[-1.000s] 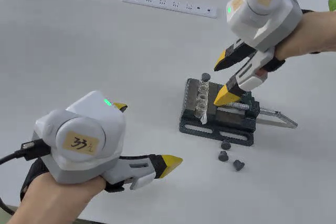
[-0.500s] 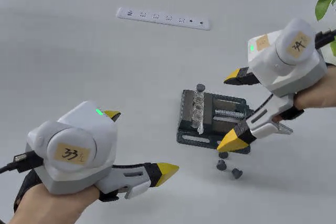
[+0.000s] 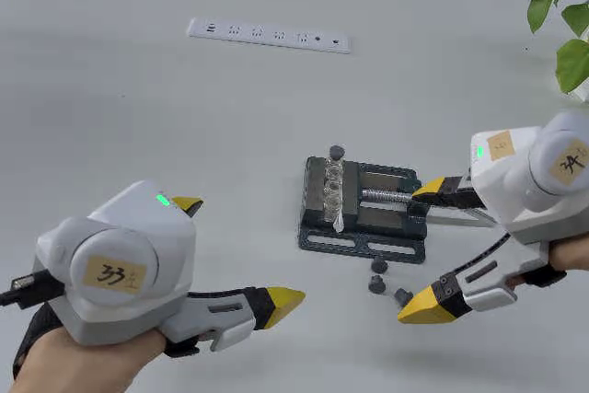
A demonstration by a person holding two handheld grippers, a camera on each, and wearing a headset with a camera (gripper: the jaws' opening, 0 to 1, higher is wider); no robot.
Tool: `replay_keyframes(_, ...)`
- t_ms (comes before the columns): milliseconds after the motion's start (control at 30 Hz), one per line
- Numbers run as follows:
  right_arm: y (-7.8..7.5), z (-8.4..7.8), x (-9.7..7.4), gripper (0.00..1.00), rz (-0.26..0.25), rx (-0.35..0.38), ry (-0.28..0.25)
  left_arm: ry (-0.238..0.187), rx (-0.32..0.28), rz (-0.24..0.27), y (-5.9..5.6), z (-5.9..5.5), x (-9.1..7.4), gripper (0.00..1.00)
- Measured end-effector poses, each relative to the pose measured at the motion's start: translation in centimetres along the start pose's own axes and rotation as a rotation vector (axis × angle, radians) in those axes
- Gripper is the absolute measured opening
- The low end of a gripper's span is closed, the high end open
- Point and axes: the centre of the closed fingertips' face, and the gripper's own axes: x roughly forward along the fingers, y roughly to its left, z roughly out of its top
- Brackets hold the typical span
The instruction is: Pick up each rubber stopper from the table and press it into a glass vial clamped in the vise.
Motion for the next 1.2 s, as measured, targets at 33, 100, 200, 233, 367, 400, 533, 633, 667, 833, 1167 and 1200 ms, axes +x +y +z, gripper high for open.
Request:
replay_keyframes(33, 0.2, -0.2, 0.0, 0.86, 0.0, 0.005, -0.005, 0.0, 0.0, 0.0, 0.0, 0.0, 0.0, 0.88)
replay_keyframes(100, 0.8, -0.8, 0.1, 0.85, 0.003, 0.015, -0.005, 0.0, -0.003, -0.001, -0.1, -0.1, 0.0, 0.88)
replay_keyframes(200, 1.4, -1.7, 0.3, 0.81, -0.002, 0.013, 0.011, 0.001, 0.002, -0.004, -0.3, -0.1, 0.0, 0.88)
replay_keyframes(233, 1.5, -2.0, 0.3, 0.8, -0.005, 0.019, 0.008, 0.002, 0.001, -0.005, -0.4, -0.1, -0.1, 0.88)
replay_keyframes(367, 1.6, -2.2, 0.5, 0.72, -0.042, 0.056, -0.033, 0.0, 0.001, -0.005, -0.5, -0.2, -0.1, 0.88)
replay_keyframes(400, 1.9, -2.4, 0.7, 0.7, -0.037, 0.061, -0.03, 0.001, 0.001, -0.005, -0.5, -0.2, -0.1, 0.88)
replay_keyframes(533, 1.8, -3.4, 1.3, 0.62, -0.066, 0.065, -0.028, 0.002, 0.001, -0.008, -0.7, -0.3, -0.1, 0.88)
replay_keyframes(633, 1.1, -3.7, 1.6, 0.54, -0.124, 0.112, -0.054, 0.001, -0.001, -0.009, -0.9, -0.3, -0.1, 0.88)
replay_keyframes(667, 1.1, -3.8, 1.6, 0.52, -0.128, 0.131, -0.066, 0.001, -0.001, -0.009, -0.9, -0.3, -0.1, 0.88)
replay_keyframes(833, 1.2, -3.9, 1.9, 0.42, -0.145, 0.173, -0.087, 0.002, -0.003, -0.01, -1.0, -0.5, -0.1, 0.88)
replay_keyframes(1167, 1.2, -4.1, 2.4, 0.25, -0.175, 0.198, -0.087, 0.005, -0.004, -0.013, -1.2, -0.5, -0.1, 0.88)
replay_keyframes(1200, 1.2, -4.1, 2.3, 0.23, -0.182, 0.2, -0.086, 0.005, -0.004, -0.013, -1.2, -0.5, -0.1, 0.88)
